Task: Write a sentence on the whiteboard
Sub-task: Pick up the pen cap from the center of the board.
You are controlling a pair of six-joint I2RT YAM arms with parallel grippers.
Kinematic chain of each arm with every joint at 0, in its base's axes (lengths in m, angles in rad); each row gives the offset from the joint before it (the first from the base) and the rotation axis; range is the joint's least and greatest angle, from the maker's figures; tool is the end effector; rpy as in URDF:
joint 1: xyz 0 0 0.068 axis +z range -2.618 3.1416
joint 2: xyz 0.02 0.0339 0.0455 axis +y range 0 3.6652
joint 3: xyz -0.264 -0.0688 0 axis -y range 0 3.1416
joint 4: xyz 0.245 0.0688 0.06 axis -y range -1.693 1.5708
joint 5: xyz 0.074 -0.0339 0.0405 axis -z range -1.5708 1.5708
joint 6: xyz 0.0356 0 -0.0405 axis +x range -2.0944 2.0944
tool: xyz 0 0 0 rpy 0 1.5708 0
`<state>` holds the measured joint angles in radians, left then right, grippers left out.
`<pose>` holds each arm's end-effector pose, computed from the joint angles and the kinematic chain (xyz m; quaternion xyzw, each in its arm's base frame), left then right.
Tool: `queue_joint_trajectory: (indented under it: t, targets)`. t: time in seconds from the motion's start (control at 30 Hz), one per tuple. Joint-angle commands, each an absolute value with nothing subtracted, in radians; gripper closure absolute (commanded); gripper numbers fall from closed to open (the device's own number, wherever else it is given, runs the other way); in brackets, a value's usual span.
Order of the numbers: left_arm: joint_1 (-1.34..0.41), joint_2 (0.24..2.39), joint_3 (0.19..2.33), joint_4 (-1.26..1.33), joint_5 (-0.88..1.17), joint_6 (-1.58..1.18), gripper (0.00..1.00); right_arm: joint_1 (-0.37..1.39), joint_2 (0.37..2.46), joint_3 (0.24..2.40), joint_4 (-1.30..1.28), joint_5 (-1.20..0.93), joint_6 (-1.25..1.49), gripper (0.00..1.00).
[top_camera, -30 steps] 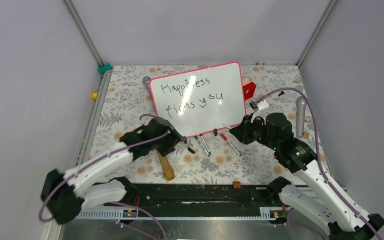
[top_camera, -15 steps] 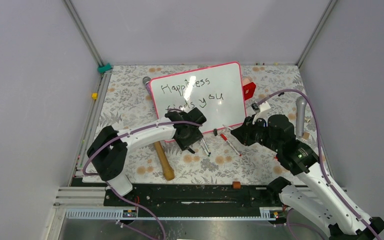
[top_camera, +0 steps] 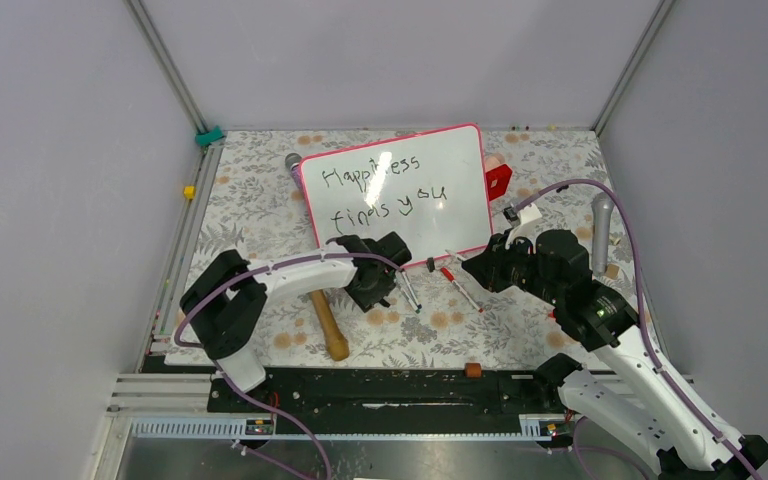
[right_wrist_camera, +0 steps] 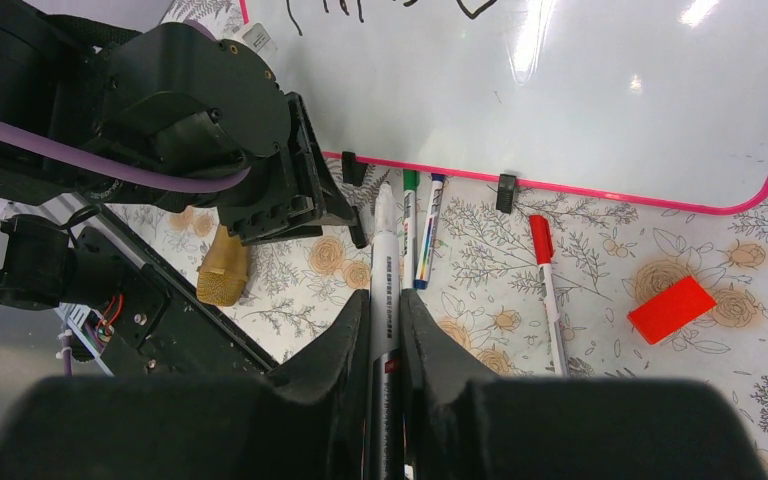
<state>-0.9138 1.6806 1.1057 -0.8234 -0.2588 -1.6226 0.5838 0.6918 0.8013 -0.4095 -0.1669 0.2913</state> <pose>0.1940 -0.2366 0.1862 -0.3533 0.9227 -0.0432 0.1482 0.1285 0.0920 0.3361 -0.1658 0.7863 0.3114 0.5073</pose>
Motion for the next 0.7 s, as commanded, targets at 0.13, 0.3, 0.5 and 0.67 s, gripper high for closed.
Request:
queue_joint_trajectory:
  t: [0.13, 0.3, 0.5, 0.67]
  targets:
    - [-0.920, 1.720, 1.104, -0.877, -0.426, -1.791, 0.61, 0.591, 0.680, 0.809, -0.391, -0.168, 0.278, 1.00]
    - [-0.923, 1.755, 1.104, -0.856, -0.420, -1.793, 0.69, 0.592, 0.677, 0.804, -0.390, -0.165, 0.276, 1.00]
    - [-0.923, 1.775, 1.073, -0.836, -0.402, -1.802, 0.95, 0.591, 0.676, 0.798, -0.390, -0.168, 0.277, 1.00]
    - [-0.938, 1.611, 1.026, -0.861, -0.405, -1.812, 1.00, 0.591, 0.676, 0.782, -0.382, -0.231, 0.283, 1.00]
